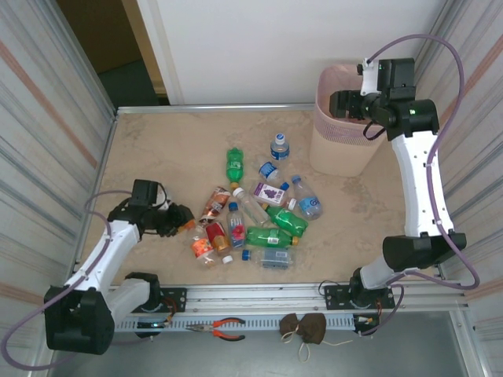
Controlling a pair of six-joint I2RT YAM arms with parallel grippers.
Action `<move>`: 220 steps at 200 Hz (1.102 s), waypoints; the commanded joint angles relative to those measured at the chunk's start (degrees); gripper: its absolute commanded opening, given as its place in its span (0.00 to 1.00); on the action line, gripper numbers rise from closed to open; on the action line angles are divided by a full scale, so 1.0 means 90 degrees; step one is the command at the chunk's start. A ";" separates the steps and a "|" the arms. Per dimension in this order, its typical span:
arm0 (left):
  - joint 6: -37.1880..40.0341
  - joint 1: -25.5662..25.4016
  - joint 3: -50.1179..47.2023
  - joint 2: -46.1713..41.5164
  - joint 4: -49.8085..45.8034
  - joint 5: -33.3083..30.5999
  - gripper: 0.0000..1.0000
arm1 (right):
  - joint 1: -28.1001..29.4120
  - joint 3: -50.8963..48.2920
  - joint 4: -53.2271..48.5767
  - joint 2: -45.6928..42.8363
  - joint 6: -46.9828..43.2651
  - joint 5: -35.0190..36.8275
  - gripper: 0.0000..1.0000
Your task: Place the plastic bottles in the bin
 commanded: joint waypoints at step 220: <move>0.1996 -0.1862 0.3405 0.0709 0.4230 0.2853 0.21 | 0.3382 -0.3743 0.4745 -0.1772 0.0567 -0.4437 0.94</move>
